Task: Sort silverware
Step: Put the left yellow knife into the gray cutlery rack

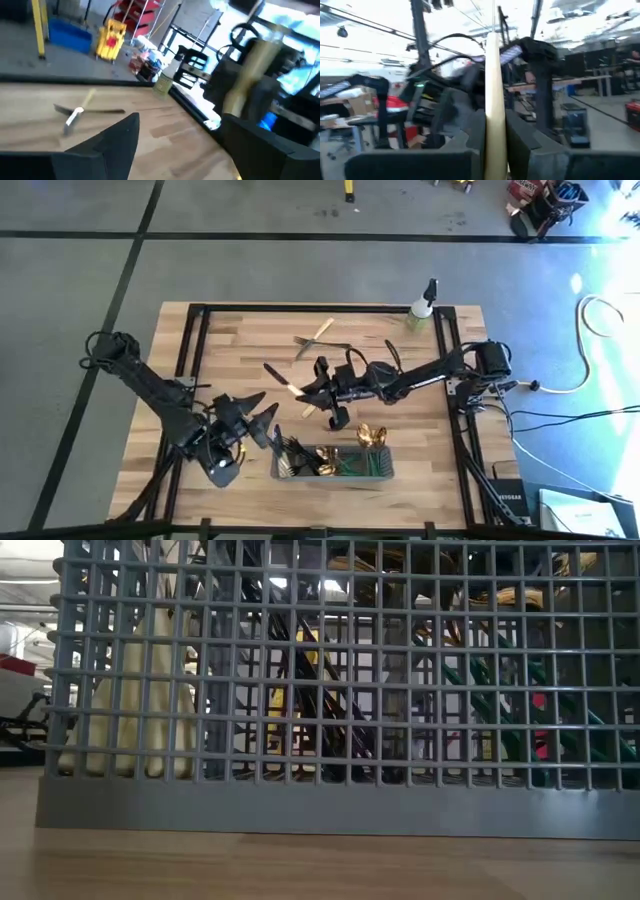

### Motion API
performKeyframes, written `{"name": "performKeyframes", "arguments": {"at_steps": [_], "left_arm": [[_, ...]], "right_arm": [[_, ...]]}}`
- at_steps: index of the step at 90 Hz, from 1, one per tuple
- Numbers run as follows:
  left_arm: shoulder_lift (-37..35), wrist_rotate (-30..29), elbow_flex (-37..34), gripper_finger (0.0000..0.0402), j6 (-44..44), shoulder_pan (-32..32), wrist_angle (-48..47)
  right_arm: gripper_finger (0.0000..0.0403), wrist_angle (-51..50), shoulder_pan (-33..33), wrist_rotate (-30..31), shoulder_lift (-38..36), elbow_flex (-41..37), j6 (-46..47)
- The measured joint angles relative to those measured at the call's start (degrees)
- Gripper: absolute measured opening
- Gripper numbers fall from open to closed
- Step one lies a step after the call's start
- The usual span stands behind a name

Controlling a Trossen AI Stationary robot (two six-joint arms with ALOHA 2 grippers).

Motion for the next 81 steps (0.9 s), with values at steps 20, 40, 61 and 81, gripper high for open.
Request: {"name": "performKeyframes", "arguments": {"at_steps": [20, 40, 61, 81], "left_arm": [[0.00, 0.33, 0.00, 0.0264, 12.56, 1.68, 8.12], [-1.24, 14.02, 0.76, 0.0264, 33.77, 3.59, 7.88], [-3.95, 19.75, 0.74, 0.0260, 49.47, 5.63, 7.99], [-10.10, 31.19, -5.58, 0.0236, 59.77, 8.74, 18.64]], "right_arm": [[0.0026, -0.53, 2.72, 0.22, 0.03, 1.20, -1.48], [0.0026, -0.78, 2.85, 0.57, 0.03, 1.21, -1.55], [0.0026, 0.02, 2.85, 0.50, -0.04, 1.21, -1.35], [0.0026, 0.92, 2.83, -0.15, -0.46, 1.21, -1.13]]}}
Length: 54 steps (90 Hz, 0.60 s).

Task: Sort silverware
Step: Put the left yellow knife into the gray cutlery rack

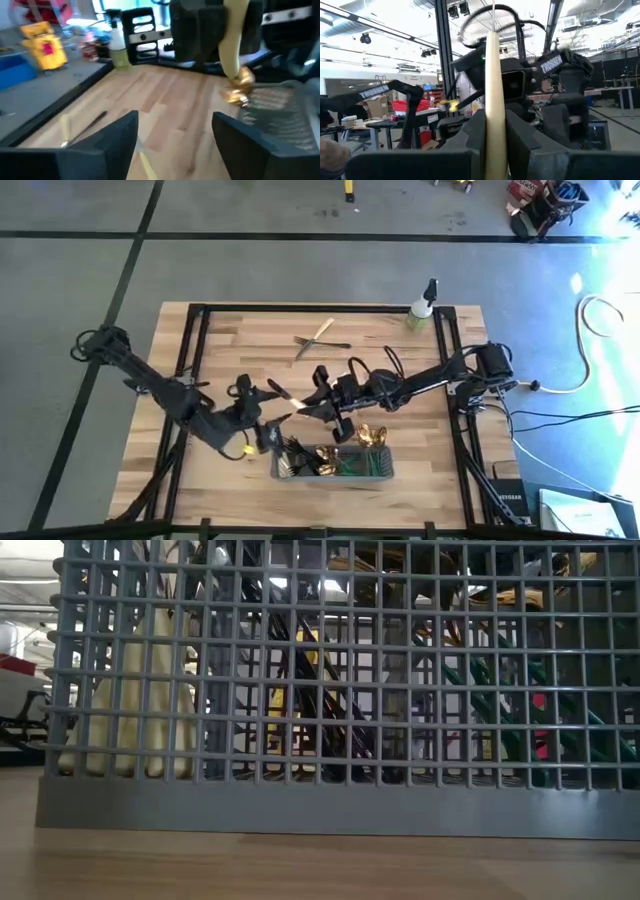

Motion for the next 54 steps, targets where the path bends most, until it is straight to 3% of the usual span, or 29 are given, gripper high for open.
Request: {"name": "performKeyframes", "arguments": {"at_steps": [12, 24, 28, 32, 42, 54], "left_arm": [[-6.09, 9.54, -8.51, 0.0234, 7.99, 1.85, 14.03], [-10.19, 27.74, -20.02, 0.0234, 19.93, 3.07, 38.92], [-10.38, 30.99, -23.37, 0.0234, 23.01, 4.00, 46.27], [-10.38, 28.70, -25.97, 0.0234, 24.46, 5.04, 51.22], [-10.36, 15.35, -29.24, 0.0234, 20.18, 6.50, 56.79], [-10.36, 14.09, -28.94, 0.0234, 13.03, 6.94, 57.00]], "right_arm": [[0.0026, -0.05, 0.00, -0.38, -0.21, 0.00, 0.78], [0.0026, -0.01, 0.00, -0.50, -0.22, 0.00, 0.78], [0.0026, -0.16, 0.00, -0.42, -0.22, 0.00, 0.78], [0.0026, -0.25, 0.00, -0.03, -0.22, 0.00, 0.78], [0.0026, -0.34, 0.40, 0.19, -0.22, 0.00, 1.05], [0.0026, -1.55, 0.33, 1.74, -0.24, 0.00, 0.23]]}}
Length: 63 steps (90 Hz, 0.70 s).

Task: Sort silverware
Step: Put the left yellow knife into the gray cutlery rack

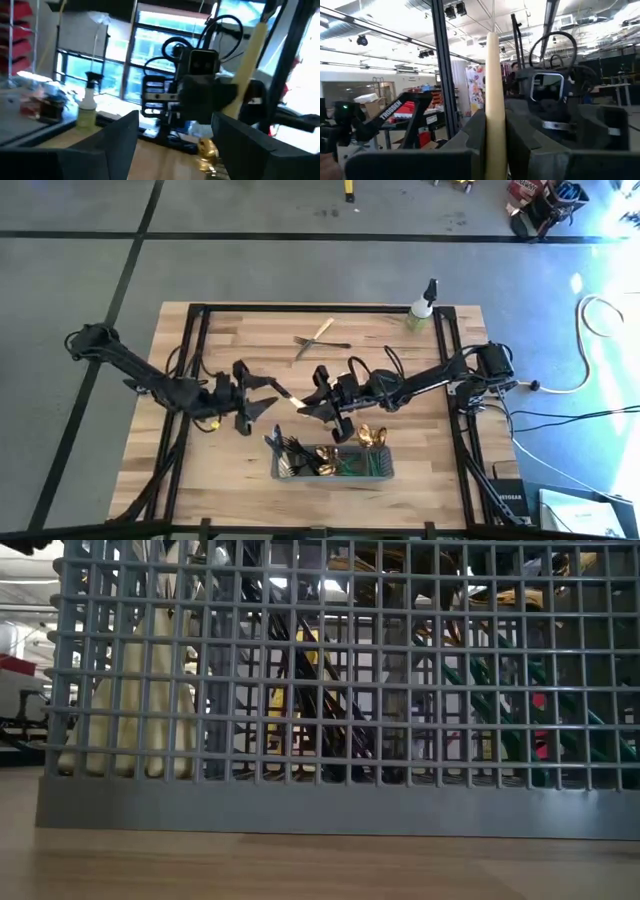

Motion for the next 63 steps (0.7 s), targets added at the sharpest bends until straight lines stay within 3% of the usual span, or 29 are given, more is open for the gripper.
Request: {"name": "performKeyframes", "arguments": {"at_steps": [10, 32, 63], "left_arm": [[1.28, 0.90, 0.98, 0.0234, -4.07, 1.59, 0.09], [4.87, 17.85, 6.02, 0.0234, -5.69, 7.76, 0.06], [9.35, 23.45, 10.22, 0.0234, -5.68, 10.73, -2.25]], "right_arm": [[0.0026, -2.35, 0.00, 1.08, 0.00, 0.00, -0.57], [0.0026, -3.61, 0.00, 2.07, 0.00, 0.00, -1.01], [0.0026, -3.95, 0.12, 2.16, -0.04, 0.01, -1.39]]}}
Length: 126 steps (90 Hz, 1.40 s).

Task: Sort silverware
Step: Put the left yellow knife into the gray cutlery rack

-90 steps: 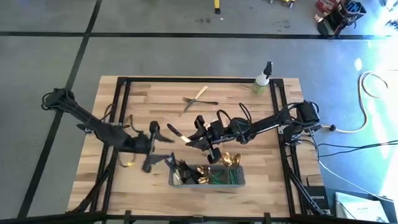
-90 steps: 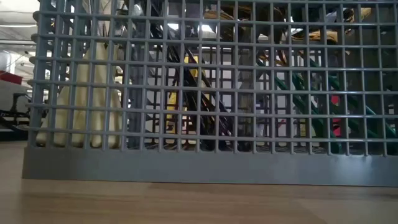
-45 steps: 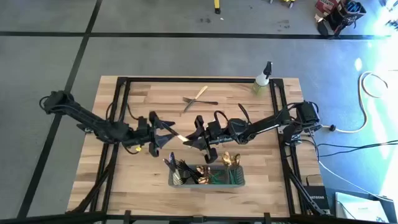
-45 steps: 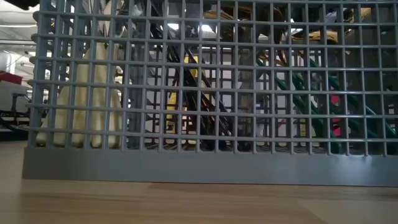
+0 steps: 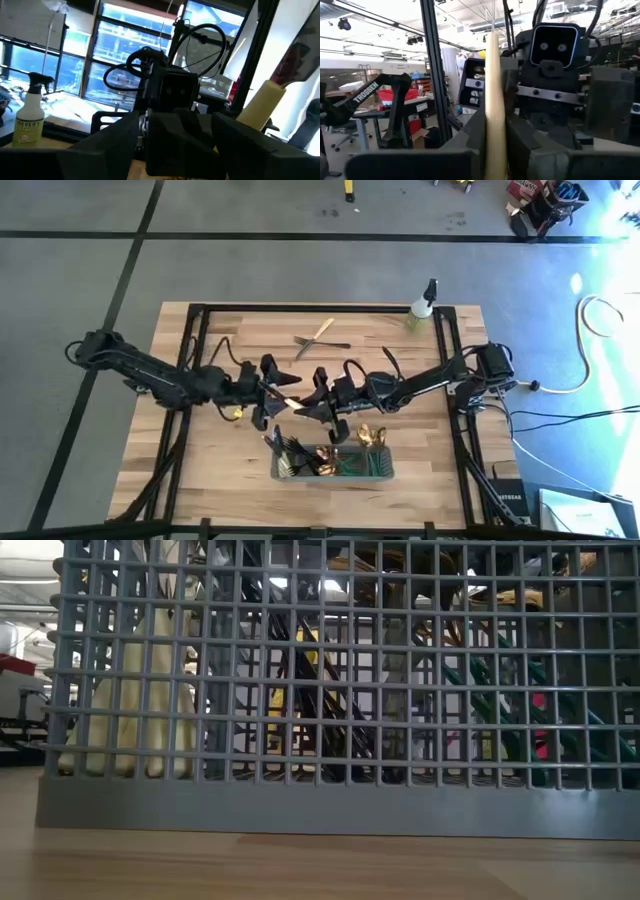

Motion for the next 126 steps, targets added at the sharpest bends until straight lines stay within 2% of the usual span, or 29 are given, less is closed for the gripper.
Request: {"name": "performKeyframes", "arguments": {"at_steps": [11, 27, 39, 52, 67, 80, 126], "left_arm": [[-1.50, 0.00, 0.10, 0.0234, 0.41, -0.04, -3.99], [-4.22, 3.30, 0.03, 0.0234, 3.45, -1.51, -5.77], [-5.75, 3.49, 0.05, 0.0234, 4.73, -2.82, -6.69], [-5.65, 6.03, 0.03, 0.0234, 4.83, -3.19, -4.99], [-3.70, 6.37, 0.01, 0.0234, 2.38, -1.46, -4.66], [-2.99, 9.48, 0.01, 0.0234, 1.92, -0.71, -1.04], [-2.60, 8.93, 0.01, 0.0234, 2.86, 0.15, 0.65]], "right_arm": [[0.0026, 2.24, 0.40, -2.41, -0.04, -0.01, 0.66], [0.0026, 3.65, 1.77, -2.41, -1.40, 0.08, -2.23], [0.0026, 4.67, 1.86, -2.41, -1.33, 0.08, -2.81], [0.0026, -0.12, 1.32, 1.33, -1.05, 0.03, -2.64], [0.0026, 0.11, 1.34, 1.92, -0.98, -0.01, -2.63], [0.0026, -0.40, 1.34, 2.72, -0.98, -0.01, -2.67], [0.0026, -1.70, 1.34, 5.59, -0.98, -0.01, -2.74]]}}
